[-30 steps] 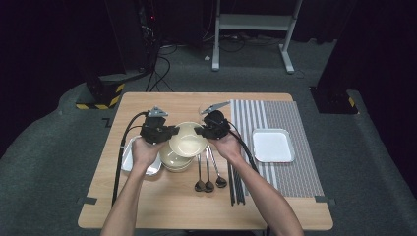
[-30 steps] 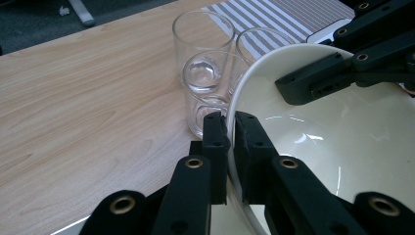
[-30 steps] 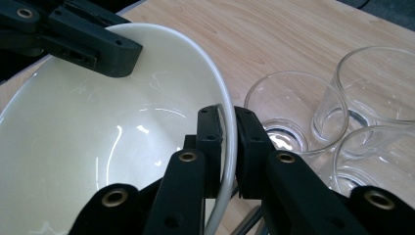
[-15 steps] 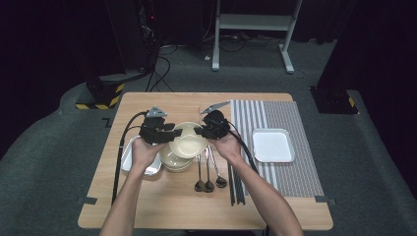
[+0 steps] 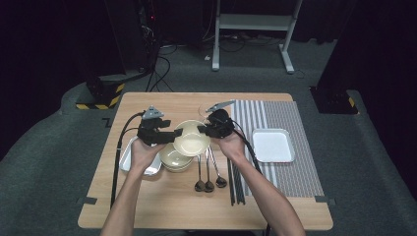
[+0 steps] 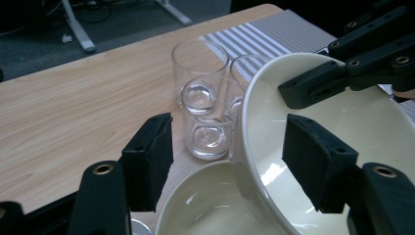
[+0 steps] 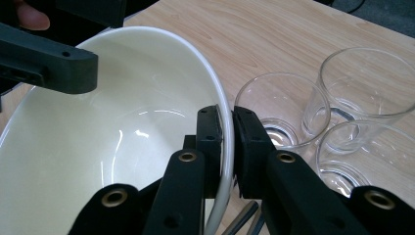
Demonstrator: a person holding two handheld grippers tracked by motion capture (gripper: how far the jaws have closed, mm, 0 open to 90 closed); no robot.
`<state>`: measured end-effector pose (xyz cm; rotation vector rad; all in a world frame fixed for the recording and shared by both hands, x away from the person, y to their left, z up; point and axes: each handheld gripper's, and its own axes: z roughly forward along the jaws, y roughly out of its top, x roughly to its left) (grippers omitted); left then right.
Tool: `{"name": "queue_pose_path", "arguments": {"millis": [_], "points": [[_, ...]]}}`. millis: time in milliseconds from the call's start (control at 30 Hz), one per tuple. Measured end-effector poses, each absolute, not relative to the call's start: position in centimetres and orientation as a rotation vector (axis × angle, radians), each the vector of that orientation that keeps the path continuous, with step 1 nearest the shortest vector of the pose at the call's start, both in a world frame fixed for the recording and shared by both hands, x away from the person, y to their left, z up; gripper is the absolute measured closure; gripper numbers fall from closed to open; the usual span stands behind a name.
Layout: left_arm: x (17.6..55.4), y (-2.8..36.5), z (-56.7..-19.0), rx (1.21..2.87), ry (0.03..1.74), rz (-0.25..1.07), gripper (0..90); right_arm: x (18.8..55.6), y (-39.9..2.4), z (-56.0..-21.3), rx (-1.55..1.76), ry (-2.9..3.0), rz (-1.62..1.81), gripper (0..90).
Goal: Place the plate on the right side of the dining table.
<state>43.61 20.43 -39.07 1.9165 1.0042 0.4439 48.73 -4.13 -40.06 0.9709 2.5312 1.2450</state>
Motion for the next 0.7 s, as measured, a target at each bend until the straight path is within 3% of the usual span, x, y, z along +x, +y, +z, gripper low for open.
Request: {"name": "queue_pose_path", "arguments": {"millis": [700], "points": [[42.9,21.4,-38.9,1.851,1.013,0.434,35.9,48.6,-5.3,-39.9,0.988,2.528,1.277,82.1]]}}
